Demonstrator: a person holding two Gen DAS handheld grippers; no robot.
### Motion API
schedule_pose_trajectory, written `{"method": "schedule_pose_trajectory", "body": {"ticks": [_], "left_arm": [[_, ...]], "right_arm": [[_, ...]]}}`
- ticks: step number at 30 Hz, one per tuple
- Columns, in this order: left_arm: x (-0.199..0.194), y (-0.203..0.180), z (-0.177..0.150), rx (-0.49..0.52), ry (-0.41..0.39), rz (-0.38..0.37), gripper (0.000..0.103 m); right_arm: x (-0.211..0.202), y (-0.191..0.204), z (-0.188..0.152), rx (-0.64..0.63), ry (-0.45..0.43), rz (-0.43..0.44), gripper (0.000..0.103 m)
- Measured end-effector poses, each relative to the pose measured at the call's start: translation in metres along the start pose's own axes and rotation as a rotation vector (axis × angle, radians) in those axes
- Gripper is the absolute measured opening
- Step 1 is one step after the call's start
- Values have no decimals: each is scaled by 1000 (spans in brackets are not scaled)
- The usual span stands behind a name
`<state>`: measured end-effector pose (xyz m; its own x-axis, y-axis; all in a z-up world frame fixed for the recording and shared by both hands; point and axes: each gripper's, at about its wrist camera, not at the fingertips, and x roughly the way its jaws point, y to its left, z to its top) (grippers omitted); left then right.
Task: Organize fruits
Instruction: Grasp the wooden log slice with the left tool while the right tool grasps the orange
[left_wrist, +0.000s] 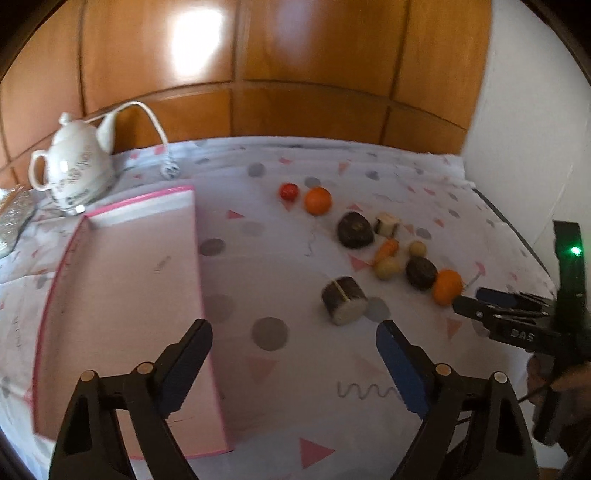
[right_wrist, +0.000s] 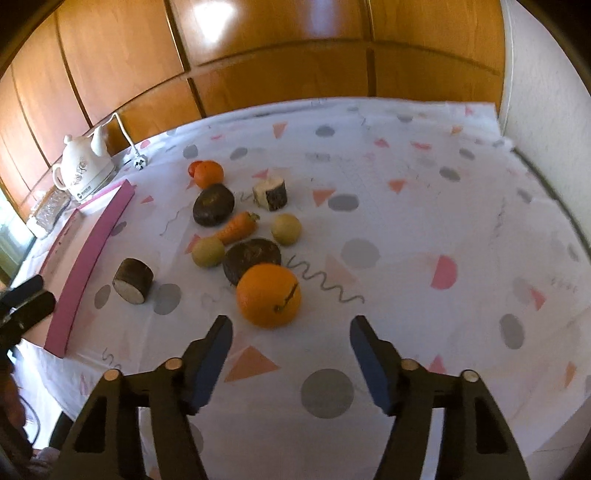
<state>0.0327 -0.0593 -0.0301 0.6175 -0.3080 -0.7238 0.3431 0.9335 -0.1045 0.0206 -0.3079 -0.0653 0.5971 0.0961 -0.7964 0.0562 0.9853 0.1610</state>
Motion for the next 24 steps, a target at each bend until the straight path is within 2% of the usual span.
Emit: {"method": "schedule_pose_trajectory", "body": {"ticks": [5,12,14,16,17,20,22,23,24], "left_arm": [[15,-11,6,10,38,-35,87],[46,-28,18,39,82,-30,87],[58,-31,21,33,97,-26,87],[68,-33,23,32,103,-8,82],[73,-33,23,26,114,-1,73],[90,-30,19,-6,171,-8,69],[90,-30,15,18,140,18,63],[91,-31,14,27,138,20,48],[91,-30,14,26,131,17,38]], "right_arm": [[13,2,4,-9,0,29,65],[29,6,13,-46,-14,-8,65],[31,5,14,-46,-28,-7,54],[32,5,14,-47,-38,-6,43],[33,5,14,-47,-38,-12,41],[34,4,11,-55,-46,2,41],[34,0,10,-39,-54,18,41],[33,0,10,-34,-59,23,41],[33,-1,9,-32,-63,27,42]]}}
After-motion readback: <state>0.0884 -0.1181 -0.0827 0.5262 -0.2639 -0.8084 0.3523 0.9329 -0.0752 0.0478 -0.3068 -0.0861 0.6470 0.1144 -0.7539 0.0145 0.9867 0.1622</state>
